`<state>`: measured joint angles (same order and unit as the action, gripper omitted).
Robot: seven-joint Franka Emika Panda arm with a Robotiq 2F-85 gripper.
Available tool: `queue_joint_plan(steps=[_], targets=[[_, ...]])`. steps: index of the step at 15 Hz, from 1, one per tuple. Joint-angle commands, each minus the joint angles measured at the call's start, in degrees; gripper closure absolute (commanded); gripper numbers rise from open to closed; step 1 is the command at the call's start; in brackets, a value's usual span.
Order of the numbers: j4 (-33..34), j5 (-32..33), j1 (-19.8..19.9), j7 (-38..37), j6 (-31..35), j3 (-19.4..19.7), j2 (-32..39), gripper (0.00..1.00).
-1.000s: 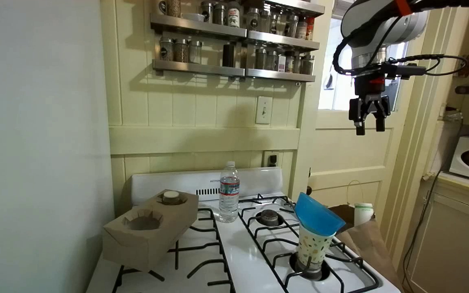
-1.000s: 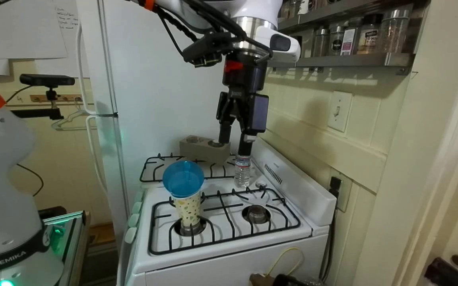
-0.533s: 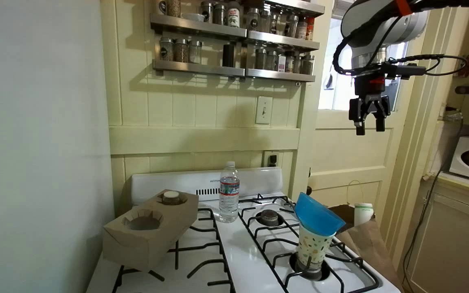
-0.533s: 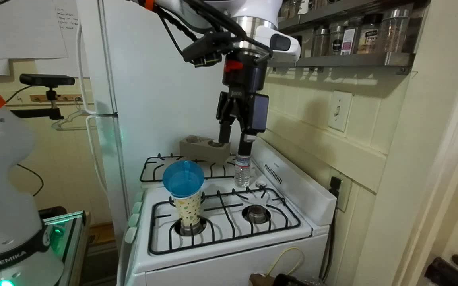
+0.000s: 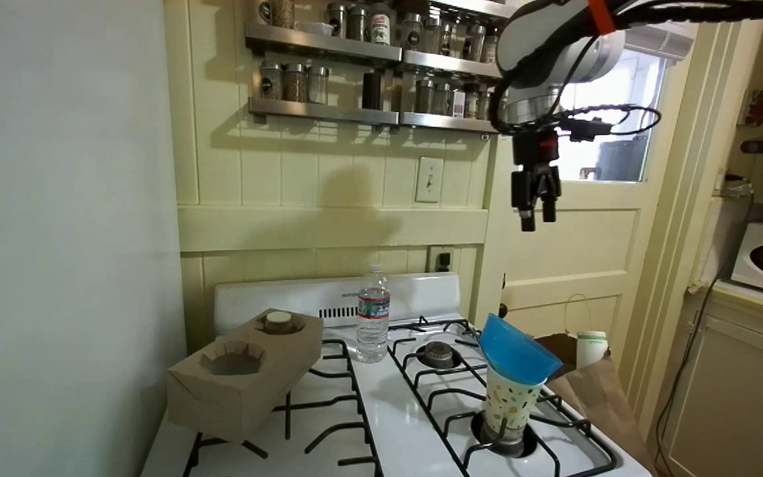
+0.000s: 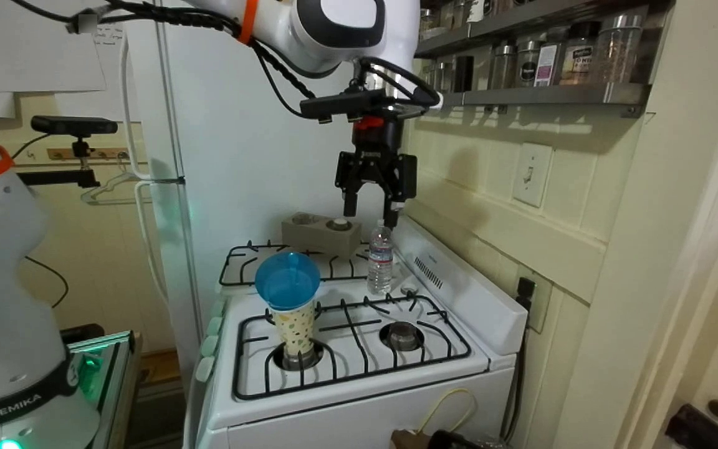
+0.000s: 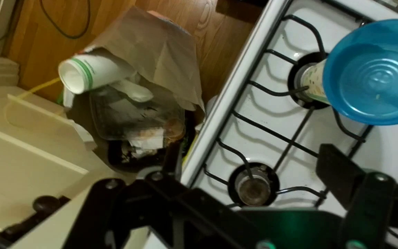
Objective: Take the bottle out of the cup holder
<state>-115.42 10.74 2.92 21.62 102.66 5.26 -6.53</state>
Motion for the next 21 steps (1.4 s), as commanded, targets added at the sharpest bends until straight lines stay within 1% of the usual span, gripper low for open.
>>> queue_joint_plan(steps=[1,3,5,6,7,9,12,14,15,18,21], targets=[[0.9,-0.7,-4.2,2.9,2.3,-4.5,2.7,0.00],[1.4,0.2,-6.3,4.5,3.1,-7.2,3.9,0.00],[2.2,1.1,-7.8,7.5,2.7,-9.0,4.3,0.00],[3.1,2.2,-7.9,9.8,2.6,-9.3,4.5,0.00],[1.6,0.8,-7.6,5.5,2.4,-9.2,3.7,0.00],[2.3,1.5,-8.1,7.4,2.4,-9.6,3.8,0.00],[2.7,1.6,-7.8,8.8,2.4,-9.3,3.9,0.00],[2.7,3.6,-8.6,13.3,9.4,-10.0,5.5,0.00],[3.6,4.2,-9.1,13.6,12.7,-10.6,7.0,0.00],[5.0,3.9,-10.6,16.0,22.3,-12.8,10.6,0.00],[6.8,2.0,-12.1,19.7,31.6,-15.4,15.2,0.00]])
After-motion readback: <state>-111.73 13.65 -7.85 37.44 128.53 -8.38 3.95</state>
